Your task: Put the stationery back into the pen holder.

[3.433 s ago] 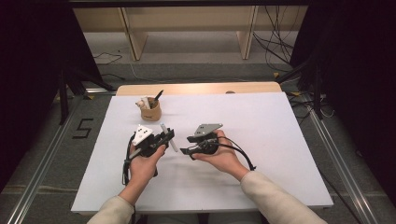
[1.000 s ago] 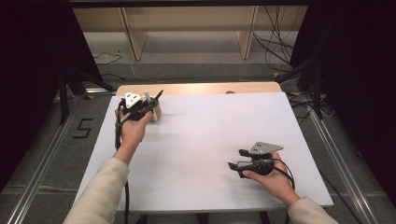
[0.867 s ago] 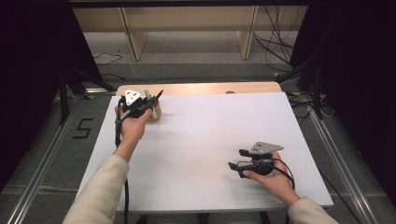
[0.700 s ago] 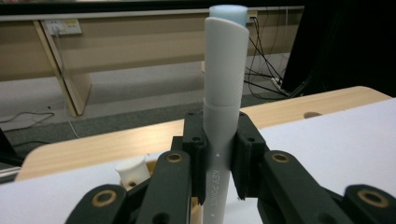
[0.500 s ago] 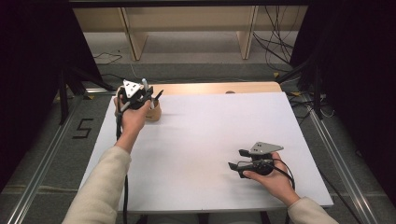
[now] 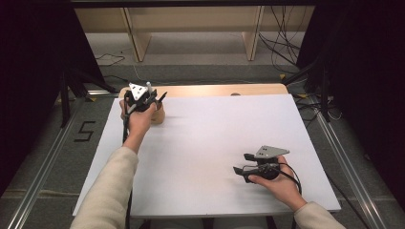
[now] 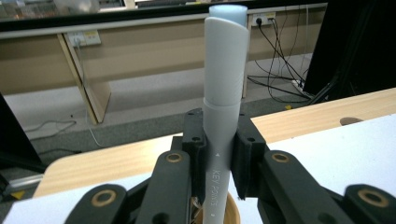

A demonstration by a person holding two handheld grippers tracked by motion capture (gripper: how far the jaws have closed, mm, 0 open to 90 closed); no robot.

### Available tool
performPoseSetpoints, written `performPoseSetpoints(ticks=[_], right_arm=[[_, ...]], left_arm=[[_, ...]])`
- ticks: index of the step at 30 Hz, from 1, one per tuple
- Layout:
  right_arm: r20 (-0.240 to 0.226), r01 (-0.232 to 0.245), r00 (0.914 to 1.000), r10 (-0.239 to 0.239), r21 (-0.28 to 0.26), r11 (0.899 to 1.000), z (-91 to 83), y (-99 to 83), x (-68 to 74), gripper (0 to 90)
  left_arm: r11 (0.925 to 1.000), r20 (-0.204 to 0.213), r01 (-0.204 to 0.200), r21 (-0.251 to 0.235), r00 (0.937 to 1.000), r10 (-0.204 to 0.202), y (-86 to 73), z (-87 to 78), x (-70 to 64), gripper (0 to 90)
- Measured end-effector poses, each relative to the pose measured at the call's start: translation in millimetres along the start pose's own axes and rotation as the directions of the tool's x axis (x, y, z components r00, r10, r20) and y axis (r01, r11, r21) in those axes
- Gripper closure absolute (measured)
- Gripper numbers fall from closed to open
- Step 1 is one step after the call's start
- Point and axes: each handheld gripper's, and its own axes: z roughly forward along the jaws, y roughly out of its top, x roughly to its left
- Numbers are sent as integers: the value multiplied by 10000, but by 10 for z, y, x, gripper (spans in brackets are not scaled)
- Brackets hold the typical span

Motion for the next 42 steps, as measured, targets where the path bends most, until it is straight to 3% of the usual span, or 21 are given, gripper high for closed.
performPoseSetpoints(ticks=[12, 23, 28, 34, 37, 40, 41, 42], right_arm=[[-56, -11, 10000, 11, 59, 10000, 9, -8, 0, 301], [-136, 45, 9999, -44, 120, 9999, 12, -11, 4, 302], [-136, 57, 9999, -55, 133, 9999, 11, -12, 1, 301], [-121, 29, 9999, -28, 117, 9999, 2, -19, -5, 298], [-86, -35, 10000, 35, 70, 10000, -9, -22, -15, 296], [-11, -59, 10000, 59, 4, 10000, -35, -27, -29, 294], [1, -61, 10000, 61, -14, 10000, -47, -30, -37, 294], [45, -59, 10000, 59, -47, 10000, -60, -35, -46, 293]], left_arm=[[9968, -90, 288, 750, 9996, -282, -238, 107, 19, 778], [9932, -78, 332, 1116, 9994, -325, -319, 118, 19, 769], [9910, -220, 359, 1292, 9992, -333, -312, 53, 4, 639], [9872, -288, 301, 1564, 9993, -259, -238, -242, -28, 398], [9811, 56, 85, 1935, 9999, -98, -233, -512, -70, 336], [9744, 1137, -426, 2209, 9934, 176, -353, -873, -183, 298], [9730, 1539, -481, 2259, 9880, 131, -428, -993, -226, 281], [9713, 2053, -517, 2323, 9787, 30, -518, -1109, -271, 273]])
